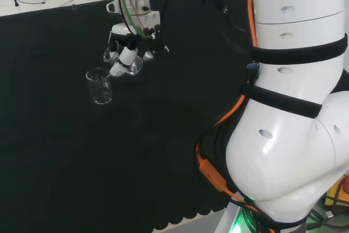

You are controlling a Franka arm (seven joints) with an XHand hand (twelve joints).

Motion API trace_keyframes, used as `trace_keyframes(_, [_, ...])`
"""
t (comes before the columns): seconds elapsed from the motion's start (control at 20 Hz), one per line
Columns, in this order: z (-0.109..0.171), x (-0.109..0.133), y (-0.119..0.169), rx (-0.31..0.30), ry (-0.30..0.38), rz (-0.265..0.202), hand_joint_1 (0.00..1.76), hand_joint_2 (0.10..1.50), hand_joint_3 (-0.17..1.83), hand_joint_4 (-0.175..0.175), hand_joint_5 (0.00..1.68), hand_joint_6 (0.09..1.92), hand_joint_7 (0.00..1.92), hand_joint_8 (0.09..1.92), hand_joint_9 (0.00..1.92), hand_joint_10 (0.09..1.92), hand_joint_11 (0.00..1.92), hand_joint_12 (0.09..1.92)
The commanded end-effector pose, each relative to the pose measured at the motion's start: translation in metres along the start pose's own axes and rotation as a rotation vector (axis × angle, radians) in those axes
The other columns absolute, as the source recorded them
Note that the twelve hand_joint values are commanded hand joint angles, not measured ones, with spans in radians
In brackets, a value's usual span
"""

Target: Pour the water from the handheld beaker into the one on the table.

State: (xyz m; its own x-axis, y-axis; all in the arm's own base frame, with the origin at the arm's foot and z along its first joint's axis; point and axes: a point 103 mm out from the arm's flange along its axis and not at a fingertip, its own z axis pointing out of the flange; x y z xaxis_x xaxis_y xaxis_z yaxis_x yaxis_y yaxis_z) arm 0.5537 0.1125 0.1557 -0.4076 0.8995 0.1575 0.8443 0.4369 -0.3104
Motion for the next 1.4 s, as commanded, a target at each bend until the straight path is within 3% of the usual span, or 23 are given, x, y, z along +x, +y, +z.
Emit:
trace_keyframes(0.05, [-0.001, 0.007, 0.006, 0.081, -0.088, 0.017, 1.29, 0.65, 0.83, -0.175, 1.07, 1.07, 1.13, 1.05, 1.31, 0.99, 1.11, 0.89])
trace_keyframes(0.25, [-0.004, 0.012, 0.008, 0.116, -0.144, 0.024, 1.29, 0.64, 0.84, -0.175, 1.07, 1.07, 1.14, 1.05, 1.32, 0.99, 1.11, 0.89])
trace_keyframes(1.0, [-0.014, 0.024, 0.001, 0.191, -0.216, 0.040, 1.29, 0.63, 0.86, -0.175, 1.07, 1.07, 1.14, 1.05, 1.33, 0.99, 1.11, 0.88])
trace_keyframes(1.15, [-0.013, 0.052, 0.015, 0.206, -0.252, 0.038, 1.29, 0.63, 0.86, -0.175, 1.08, 1.08, 1.14, 1.05, 1.33, 0.99, 1.11, 0.88])
trace_keyframes(1.4, [-0.019, 0.039, 0.000, 0.194, -0.248, 0.036, 1.29, 0.63, 0.86, -0.175, 1.07, 1.08, 1.14, 1.06, 1.33, 0.99, 1.11, 0.88])
